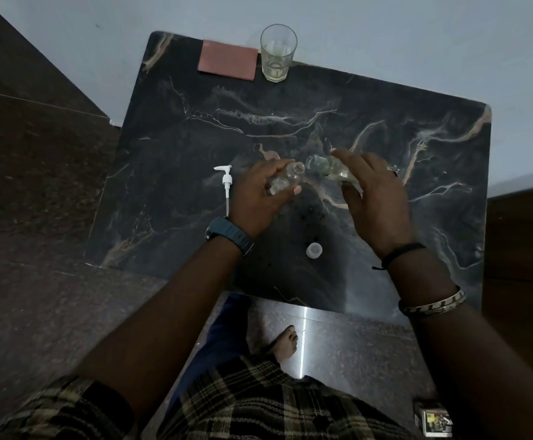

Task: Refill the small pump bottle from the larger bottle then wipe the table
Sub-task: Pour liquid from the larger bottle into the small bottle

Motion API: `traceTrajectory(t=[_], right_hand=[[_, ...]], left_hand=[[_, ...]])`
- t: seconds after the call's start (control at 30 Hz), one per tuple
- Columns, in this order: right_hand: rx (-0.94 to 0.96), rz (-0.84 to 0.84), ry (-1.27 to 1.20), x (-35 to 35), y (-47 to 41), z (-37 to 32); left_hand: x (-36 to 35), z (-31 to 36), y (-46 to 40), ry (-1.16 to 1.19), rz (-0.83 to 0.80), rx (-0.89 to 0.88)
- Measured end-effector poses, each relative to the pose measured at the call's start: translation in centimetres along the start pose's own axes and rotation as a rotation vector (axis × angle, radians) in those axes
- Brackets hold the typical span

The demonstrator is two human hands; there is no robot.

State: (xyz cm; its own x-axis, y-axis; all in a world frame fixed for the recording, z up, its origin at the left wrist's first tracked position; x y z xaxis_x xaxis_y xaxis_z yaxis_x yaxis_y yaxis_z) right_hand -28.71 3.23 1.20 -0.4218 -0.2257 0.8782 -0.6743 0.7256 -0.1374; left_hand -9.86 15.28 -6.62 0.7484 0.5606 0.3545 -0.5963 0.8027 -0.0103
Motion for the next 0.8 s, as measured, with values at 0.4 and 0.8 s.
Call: traceTrajectory(t=[0.4,0.8], right_hand=[[0.013,-0.007,0.143,0.9,-0.8,-1.1],[0.009,-0.033,0.206,2.0,-1.5,-1.5]], left_hand=[[-0.3,-0.2,-0.3,-0.022,0.009,0.002],[-0.5,0.5,-0.6,0.003,0.008,-0.003]])
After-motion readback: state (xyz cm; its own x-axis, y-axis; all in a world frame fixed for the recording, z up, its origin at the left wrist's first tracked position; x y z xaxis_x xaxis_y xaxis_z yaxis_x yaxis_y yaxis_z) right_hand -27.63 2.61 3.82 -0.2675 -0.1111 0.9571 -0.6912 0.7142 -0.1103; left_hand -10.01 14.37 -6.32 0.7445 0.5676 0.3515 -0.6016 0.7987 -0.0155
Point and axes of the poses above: each hand's wrist, its own y-axis away from the middle knuckle, its own x-axis out of the back of the hand, z = x × y, the point moved 1 cm from there along -y, towards the middle knuckle, and after that the axes turned 5 degrees about z, right-handed, at the moved point
